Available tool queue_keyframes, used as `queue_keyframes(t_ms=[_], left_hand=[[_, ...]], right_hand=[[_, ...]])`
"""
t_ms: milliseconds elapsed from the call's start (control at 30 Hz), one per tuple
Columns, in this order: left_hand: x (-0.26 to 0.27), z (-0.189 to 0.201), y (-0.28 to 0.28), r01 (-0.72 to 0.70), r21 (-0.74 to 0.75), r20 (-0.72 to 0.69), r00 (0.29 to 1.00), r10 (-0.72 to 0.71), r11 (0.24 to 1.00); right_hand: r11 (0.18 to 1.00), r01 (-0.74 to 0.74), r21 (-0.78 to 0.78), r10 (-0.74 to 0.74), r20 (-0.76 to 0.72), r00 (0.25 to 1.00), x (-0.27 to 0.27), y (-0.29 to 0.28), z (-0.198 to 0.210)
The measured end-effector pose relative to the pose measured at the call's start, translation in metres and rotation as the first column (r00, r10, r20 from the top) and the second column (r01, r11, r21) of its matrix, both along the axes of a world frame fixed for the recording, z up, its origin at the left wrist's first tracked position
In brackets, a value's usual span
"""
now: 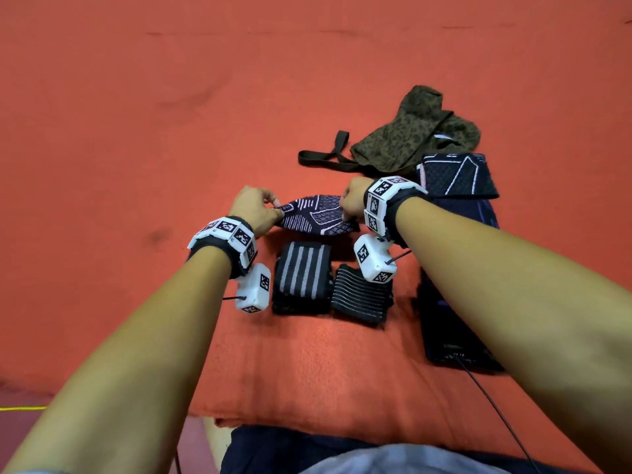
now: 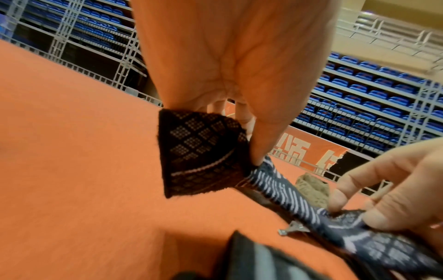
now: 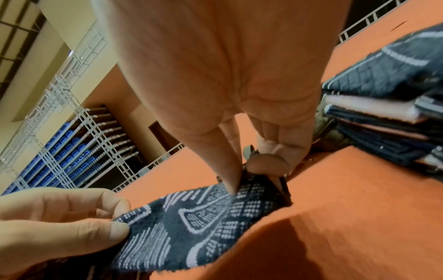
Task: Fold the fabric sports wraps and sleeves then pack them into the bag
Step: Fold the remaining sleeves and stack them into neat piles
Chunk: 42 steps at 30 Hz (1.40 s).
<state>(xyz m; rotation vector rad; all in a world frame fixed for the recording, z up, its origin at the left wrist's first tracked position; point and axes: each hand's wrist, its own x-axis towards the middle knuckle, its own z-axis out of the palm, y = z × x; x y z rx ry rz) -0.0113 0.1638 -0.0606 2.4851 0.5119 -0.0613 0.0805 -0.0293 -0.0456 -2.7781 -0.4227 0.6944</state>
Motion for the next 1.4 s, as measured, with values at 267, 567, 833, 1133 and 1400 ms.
queue_keyframes(t_ms=[267,567,833,1133,1400], left_hand=[[0.004,0.034,-0.062,0.127,0.028,0.102,0.986,-0.130,0.991],[0.005,0.026,-0.163,0.294,-0.004,0.170,0.942,-0.289,0.956],[-0.017,-0.001,-0.164,0.366,-0.119,0.044,0.931,-0.364,0.923],[-0.026,-0.030,-0.195,0.550,-0.057,-0.176,0.816,-0.551,0.833],[-0.032,-0.056,-0.211,0.469,0.016,-0.069,0.882,-0.467,0.883]], right_hand=[[0.991,0.059,0.121,-0.071,0.092,0.993,-0.017,-0.056,0.042],[0.953,0.191,0.234,-0.230,0.153,0.961,-0.048,-0.138,0.052],[0.805,0.388,0.450,-0.438,0.008,0.899,-0.078,-0.179,0.012],[0.680,0.594,0.429,-0.622,-0.091,0.778,-0.096,-0.201,-0.020],[0.616,0.529,0.583,-0.629,-0.039,0.776,-0.116,-0.189,-0.024]])
